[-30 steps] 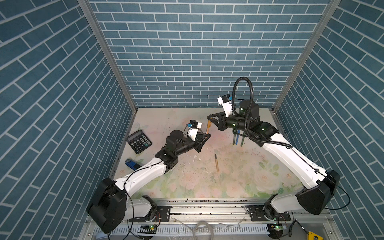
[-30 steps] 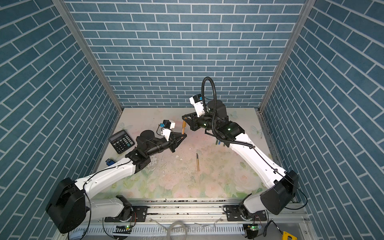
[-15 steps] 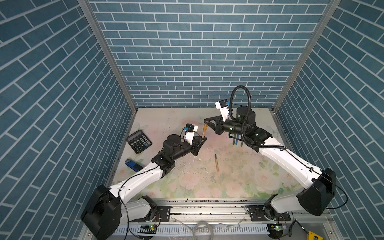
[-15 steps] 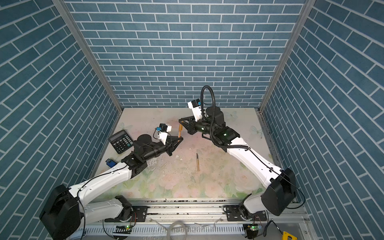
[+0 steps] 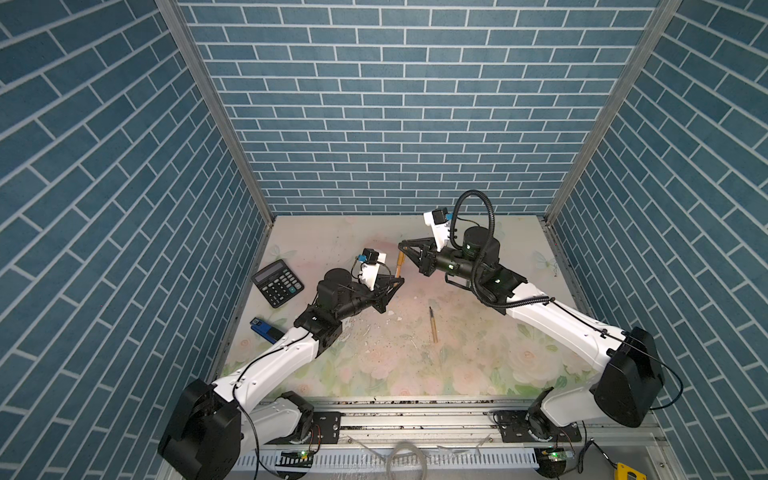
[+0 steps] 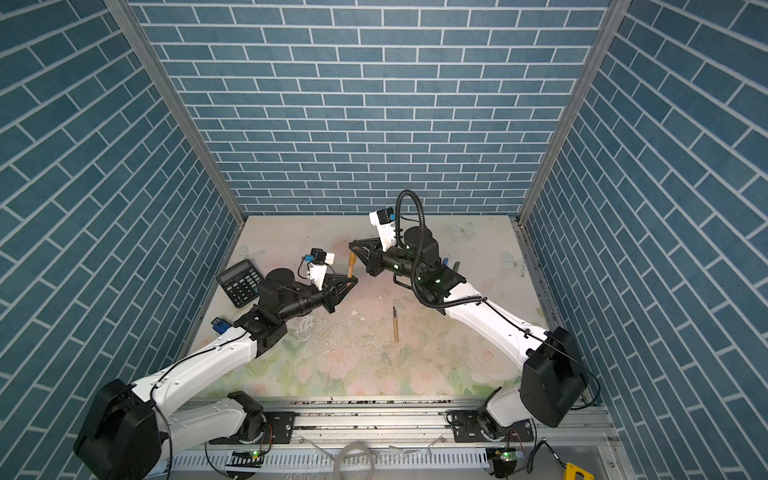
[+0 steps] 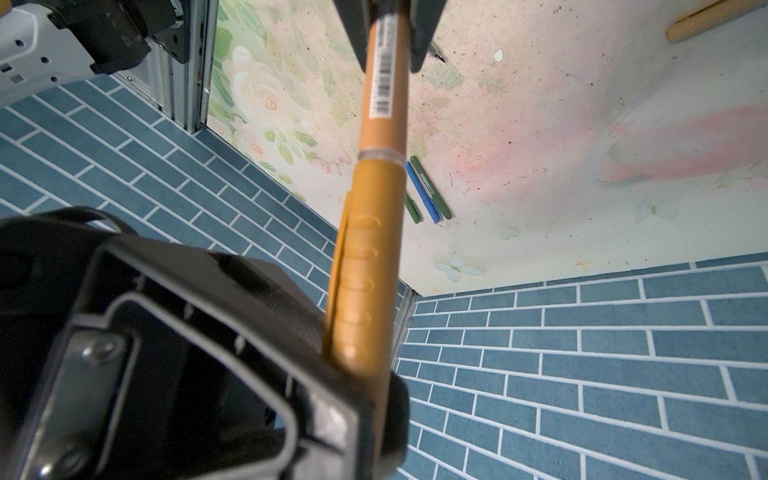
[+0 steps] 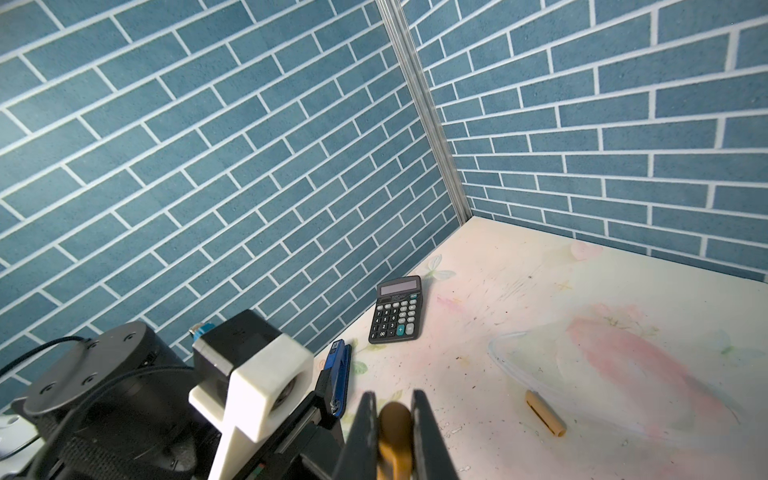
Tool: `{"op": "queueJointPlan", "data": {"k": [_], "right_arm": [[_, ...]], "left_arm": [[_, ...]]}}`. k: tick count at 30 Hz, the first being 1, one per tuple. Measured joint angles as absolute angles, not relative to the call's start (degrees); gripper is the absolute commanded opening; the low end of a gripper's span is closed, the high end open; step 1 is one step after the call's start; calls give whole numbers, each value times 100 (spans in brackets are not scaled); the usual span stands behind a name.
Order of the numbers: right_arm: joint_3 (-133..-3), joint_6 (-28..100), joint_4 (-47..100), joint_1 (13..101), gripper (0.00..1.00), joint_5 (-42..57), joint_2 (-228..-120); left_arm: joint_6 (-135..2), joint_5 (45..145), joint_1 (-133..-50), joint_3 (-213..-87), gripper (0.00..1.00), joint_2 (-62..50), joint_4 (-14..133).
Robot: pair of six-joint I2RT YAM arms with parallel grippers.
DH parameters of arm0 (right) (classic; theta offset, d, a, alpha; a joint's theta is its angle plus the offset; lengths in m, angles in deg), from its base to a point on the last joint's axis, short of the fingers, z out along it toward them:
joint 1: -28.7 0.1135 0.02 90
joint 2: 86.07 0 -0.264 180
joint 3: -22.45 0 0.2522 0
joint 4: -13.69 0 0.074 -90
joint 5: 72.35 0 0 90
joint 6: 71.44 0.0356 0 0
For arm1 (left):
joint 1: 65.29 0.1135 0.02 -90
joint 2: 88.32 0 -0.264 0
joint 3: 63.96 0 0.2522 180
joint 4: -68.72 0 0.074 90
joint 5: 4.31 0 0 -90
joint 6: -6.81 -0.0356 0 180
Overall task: Insert the pens into the pen caps
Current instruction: 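Press the cap down onto the pen while the left gripper holds it steady, then grasp the capped orange pen with the right gripper beside the left gripper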
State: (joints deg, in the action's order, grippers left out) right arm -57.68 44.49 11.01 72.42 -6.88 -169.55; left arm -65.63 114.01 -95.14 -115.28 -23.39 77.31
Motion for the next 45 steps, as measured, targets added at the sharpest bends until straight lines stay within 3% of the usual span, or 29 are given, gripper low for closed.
{"op": "queueJointPlan", "data": {"k": [17, 35, 39, 41, 45], "right_arm": [[-5311, 4563, 198, 7515, 3, -286, -17292], [-5090, 4576, -191, 7614, 6, -74, -17314], [-5350, 4563, 87, 7504, 15, -54, -17165], [-5619, 4515, 447, 7417, 29, -74, -17119], [-5923, 4246, 1877, 7511, 48, -553, -16995]], "left_arm": [[-6449, 12181, -8913, -11368, 0, -2346, 7525], [-6569, 12314, -8830, -11554, 0, -2261, 7143], [-6711, 12319, -8891, -11851, 0, -2114, 7105], [-6722, 12347, -8911, -11994, 0, -1983, 7304], [-6235, 11600, -8642, -12122, 0, -1865, 8421]]}}
